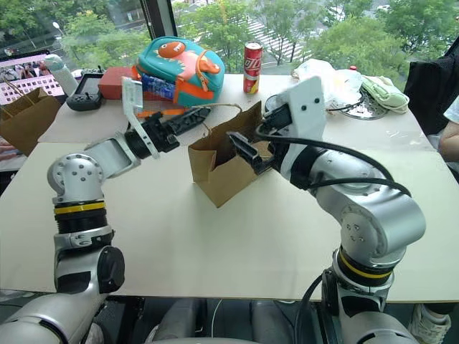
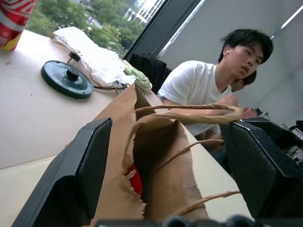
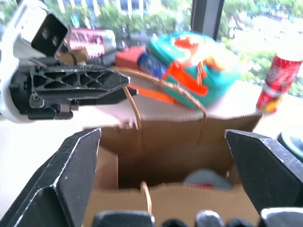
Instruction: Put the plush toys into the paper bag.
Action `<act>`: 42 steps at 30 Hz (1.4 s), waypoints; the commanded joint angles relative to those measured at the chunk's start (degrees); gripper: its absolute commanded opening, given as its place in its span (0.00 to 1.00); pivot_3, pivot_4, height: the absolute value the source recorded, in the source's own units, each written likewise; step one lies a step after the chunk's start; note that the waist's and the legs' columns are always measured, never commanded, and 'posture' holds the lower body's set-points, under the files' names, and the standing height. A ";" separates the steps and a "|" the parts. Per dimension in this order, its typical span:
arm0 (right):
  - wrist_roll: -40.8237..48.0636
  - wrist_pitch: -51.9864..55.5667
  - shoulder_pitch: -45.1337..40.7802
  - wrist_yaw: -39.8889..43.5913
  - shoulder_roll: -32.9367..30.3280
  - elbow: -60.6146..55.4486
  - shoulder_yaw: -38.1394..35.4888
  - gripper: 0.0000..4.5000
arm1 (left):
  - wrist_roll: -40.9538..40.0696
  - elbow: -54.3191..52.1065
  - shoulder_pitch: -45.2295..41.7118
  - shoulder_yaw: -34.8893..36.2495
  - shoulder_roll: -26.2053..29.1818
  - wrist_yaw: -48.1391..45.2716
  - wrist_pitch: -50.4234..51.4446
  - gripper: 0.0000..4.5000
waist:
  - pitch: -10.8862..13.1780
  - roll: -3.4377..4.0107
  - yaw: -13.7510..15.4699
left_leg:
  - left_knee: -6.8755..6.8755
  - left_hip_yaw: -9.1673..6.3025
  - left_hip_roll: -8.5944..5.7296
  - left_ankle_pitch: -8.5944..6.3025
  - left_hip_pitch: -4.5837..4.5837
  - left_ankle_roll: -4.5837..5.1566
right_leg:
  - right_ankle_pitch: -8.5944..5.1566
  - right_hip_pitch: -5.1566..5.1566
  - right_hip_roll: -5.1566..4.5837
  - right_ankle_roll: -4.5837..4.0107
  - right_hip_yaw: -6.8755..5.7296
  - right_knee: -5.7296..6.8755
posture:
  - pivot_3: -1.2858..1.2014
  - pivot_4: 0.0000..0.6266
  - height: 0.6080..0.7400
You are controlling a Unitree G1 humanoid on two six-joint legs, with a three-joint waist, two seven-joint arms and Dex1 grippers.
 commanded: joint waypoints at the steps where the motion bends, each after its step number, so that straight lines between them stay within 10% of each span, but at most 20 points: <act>1: 6.58 -1.35 1.52 4.36 -2.50 -3.22 -4.75 0.99 | -2.64 -2.12 0.86 1.17 2.69 -3.19 -0.18 0.87 | 0.00 0.00 0.00 | -0.02 0.00 0.00 0.00 0.00 0.00 | 0.00 -0.01 0.00 0.00 0.00 0.00 | 0.52 0.24 0.95; 6: 14.84 -2.36 6.47 9.15 -6.99 -4.12 -8.12 0.82 | -0.38 -3.12 7.41 -1.10 8.01 -10.67 -4.05 0.87 | 0.00 0.00 -0.20 | -0.17 0.04 0.00 0.00 0.04 0.00 | 0.00 -0.02 -0.02 -0.01 0.02 -0.08 | 0.52 0.24 0.95; 17: 19.24 -5.61 11.34 10.55 -14.28 -2.63 1.72 0.01 | 12.42 -1.76 14.05 -10.83 12.33 -21.31 -20.99 0.87 | 0.00 0.00 0.06 | -0.13 0.05 -0.02 0.06 0.04 -0.09 | -0.02 0.06 -0.04 -0.03 0.03 -0.19 | 0.52 0.24 0.95; 24: 5.58 -9.82 10.20 6.78 -17.94 3.02 17.36 0.01 | 16.09 -0.93 16.91 -14.28 14.36 -27.83 -26.36 0.87 | 0.01 0.00 -0.06 | -0.14 0.08 0.01 0.06 0.02 -0.09 | -0.02 -0.02 -0.02 -0.03 0.05 -0.17 | 0.52 0.24 0.95; 42: -6.79 -13.74 -0.45 3.54 -9.57 16.85 23.56 0.01 | 26.09 -1.75 19.31 -22.70 11.04 -29.12 -37.45 0.87 | 0.00 0.00 0.06 | -0.12 0.07 0.01 0.06 -0.03 -0.09 | -0.02 -0.02 -0.03 -0.04 0.02 -0.16 | 0.52 0.24 0.95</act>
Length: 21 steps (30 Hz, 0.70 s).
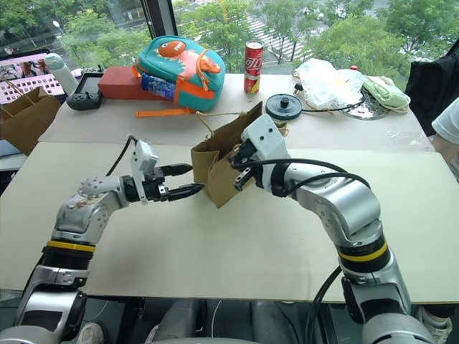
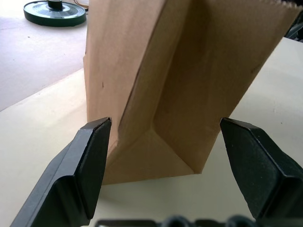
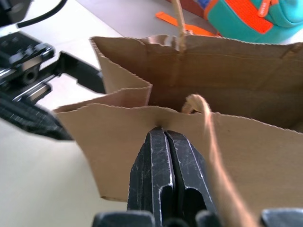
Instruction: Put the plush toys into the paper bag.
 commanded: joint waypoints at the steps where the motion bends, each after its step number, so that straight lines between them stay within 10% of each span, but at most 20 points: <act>1: -1.57 -1.53 -1.86 0.24 0.91 -0.26 -0.32 0.01 | 0.19 -3.78 0.50 -0.51 -0.65 0.23 -0.93 0.87 | 0.00 0.00 -0.02 | 0.00 0.00 0.00 0.00 0.00 0.00 | 0.00 0.00 0.00 0.00 0.00 0.00 | 0.52 0.24 0.95; 21: -3.96 0.11 -1.95 -0.30 5.16 0.18 -0.58 0.01 | 6.70 0.54 -1.71 -2.00 -9.81 11.19 -4.05 0.87 | 0.00 0.00 -0.03 | 0.03 -0.01 -0.01 0.00 0.03 0.00 | 0.00 0.00 0.00 0.00 0.01 0.11 | 0.52 0.24 0.95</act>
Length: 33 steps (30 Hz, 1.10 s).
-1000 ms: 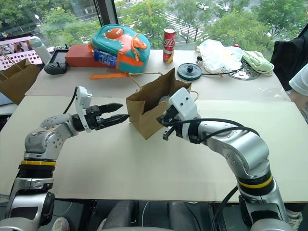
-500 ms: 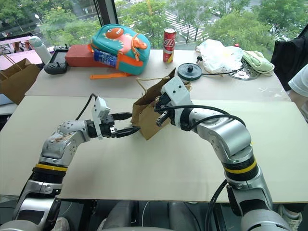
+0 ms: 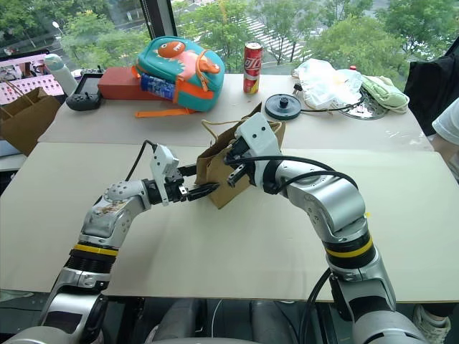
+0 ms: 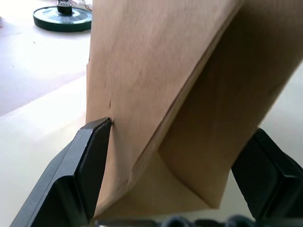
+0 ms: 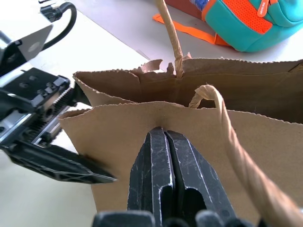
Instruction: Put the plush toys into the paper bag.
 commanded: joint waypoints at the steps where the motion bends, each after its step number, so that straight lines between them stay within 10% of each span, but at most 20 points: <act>1: -0.38 0.00 -1.05 -0.19 0.50 -1.55 -1.03 0.01 | 0.76 0.11 -1.26 -0.35 -1.94 1.94 -1.53 0.87 | 0.00 0.00 0.00 | 0.00 0.00 0.00 0.00 0.00 0.00 | 0.00 0.00 0.00 0.00 -0.01 0.01 | 0.52 0.24 0.95; 15: -0.67 0.18 -1.04 -0.38 1.28 -1.82 -0.90 0.01 | 3.51 2.62 -1.96 -1.12 -5.30 6.46 -2.40 0.87 | 0.00 0.00 0.00 | 0.01 -0.02 -0.01 0.00 0.00 0.00 | 0.00 0.00 0.00 0.00 0.00 0.04 | 0.52 0.24 0.95; 27: -0.81 0.53 -0.89 -0.41 1.13 -2.12 -1.01 0.00 | 3.07 2.79 -2.52 -0.73 -6.08 6.63 -2.73 0.00 | 0.00 0.00 0.00 | 0.00 -0.02 -0.02 0.00 0.00 0.00 | 0.00 0.00 0.00 0.00 0.00 0.04 | 0.52 0.24 0.95; 33: -0.82 0.63 -0.78 -0.46 1.02 -2.33 -1.13 0.00 | 3.58 3.15 -2.95 -1.07 -6.23 7.14 -2.43 0.00 | 0.00 0.00 0.00 | 0.00 -0.03 -0.02 0.00 0.00 0.00 | 0.00 0.00 0.00 0.00 0.00 0.04 | 0.52 0.24 0.95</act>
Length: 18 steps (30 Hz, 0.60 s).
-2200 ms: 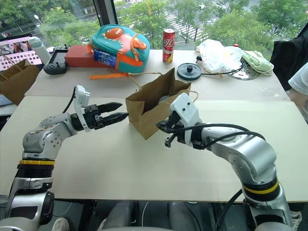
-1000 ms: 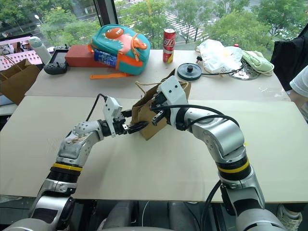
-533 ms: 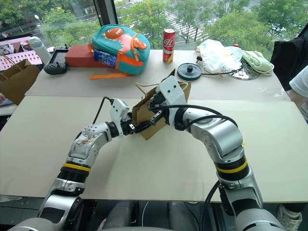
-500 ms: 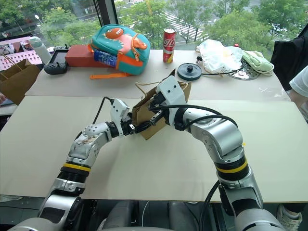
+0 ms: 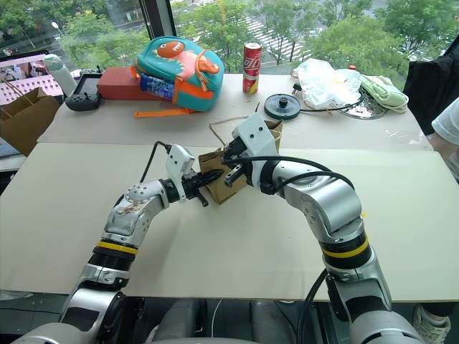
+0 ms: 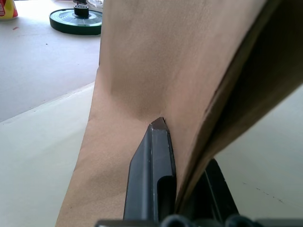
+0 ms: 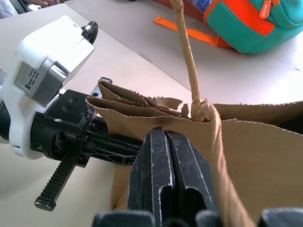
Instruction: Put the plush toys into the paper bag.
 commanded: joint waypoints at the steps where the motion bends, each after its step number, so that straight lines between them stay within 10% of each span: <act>1: -0.30 0.46 -0.78 -0.24 -0.05 -2.34 -1.11 0.00 | 0.56 -0.34 -1.58 -0.10 -0.24 0.48 -0.73 0.00 | 0.00 0.00 0.00 | 0.00 0.00 0.00 0.00 0.00 0.00 | 0.00 0.00 0.00 0.00 0.00 0.00 | 0.52 0.24 0.95; 18: 4.51 0.14 3.57 4.66 -3.92 -9.61 -6.34 0.00 | -1.71 0.67 -2.59 2.50 -1.24 0.60 -0.92 0.00 | 0.00 0.00 0.14 | 0.00 -0.02 -0.01 0.00 -0.01 0.00 | 0.00 0.01 -0.01 0.00 -0.01 -0.01 | 0.52 0.24 0.95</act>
